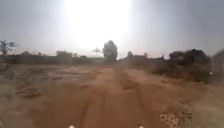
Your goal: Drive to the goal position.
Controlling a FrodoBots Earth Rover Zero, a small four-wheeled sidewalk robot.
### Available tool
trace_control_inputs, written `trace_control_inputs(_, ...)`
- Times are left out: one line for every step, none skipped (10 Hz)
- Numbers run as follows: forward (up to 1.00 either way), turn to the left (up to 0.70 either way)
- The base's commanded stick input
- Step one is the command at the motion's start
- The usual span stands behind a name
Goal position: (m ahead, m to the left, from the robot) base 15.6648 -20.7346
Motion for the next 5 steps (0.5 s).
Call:
trace_control_inputs(0.7,0.0)
trace_control_inputs(0.7,0.0)
trace_control_inputs(0.7,0.0)
trace_control_inputs(0.7,0.0)
trace_control_inputs(0.7,0.0)
